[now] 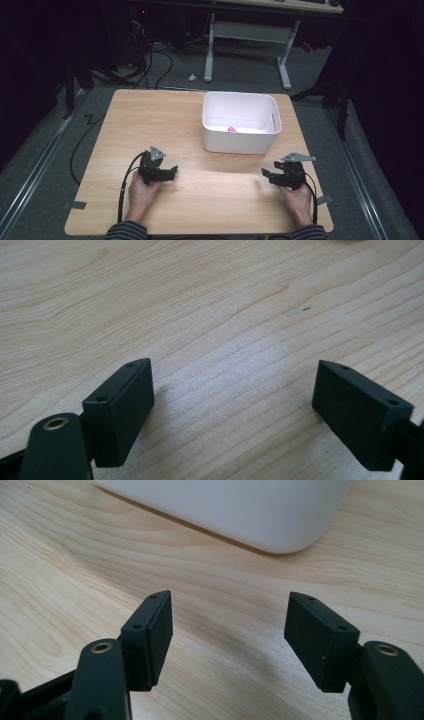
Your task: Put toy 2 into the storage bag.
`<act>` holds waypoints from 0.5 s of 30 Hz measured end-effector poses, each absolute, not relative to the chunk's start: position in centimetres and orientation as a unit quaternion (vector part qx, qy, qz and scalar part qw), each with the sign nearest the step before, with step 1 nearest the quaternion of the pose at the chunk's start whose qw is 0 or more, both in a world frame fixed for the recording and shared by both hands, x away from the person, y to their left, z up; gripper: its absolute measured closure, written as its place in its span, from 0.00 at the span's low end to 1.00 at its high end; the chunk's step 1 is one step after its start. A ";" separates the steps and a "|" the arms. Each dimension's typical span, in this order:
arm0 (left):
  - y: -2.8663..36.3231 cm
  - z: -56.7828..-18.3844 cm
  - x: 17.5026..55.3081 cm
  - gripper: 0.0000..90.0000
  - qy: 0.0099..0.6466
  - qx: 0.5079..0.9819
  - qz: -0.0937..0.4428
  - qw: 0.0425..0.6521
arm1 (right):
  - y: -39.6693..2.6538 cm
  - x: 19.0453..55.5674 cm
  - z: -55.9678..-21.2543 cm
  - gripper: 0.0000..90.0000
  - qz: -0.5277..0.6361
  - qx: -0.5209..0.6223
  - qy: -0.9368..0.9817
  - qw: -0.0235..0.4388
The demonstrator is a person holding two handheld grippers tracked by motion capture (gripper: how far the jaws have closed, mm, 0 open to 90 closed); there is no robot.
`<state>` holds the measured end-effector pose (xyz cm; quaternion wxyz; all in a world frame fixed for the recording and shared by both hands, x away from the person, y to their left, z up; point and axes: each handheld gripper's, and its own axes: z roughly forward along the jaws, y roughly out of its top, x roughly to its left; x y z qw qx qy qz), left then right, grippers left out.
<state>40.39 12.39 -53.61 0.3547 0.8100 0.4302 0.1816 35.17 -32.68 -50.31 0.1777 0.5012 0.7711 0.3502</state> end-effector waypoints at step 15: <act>12.4 -53.6 40.4 0.19 0.431 0.809 0.181 0.355 | -32.9 35.6 -53.0 0.33 0.323 0.500 0.773 0.221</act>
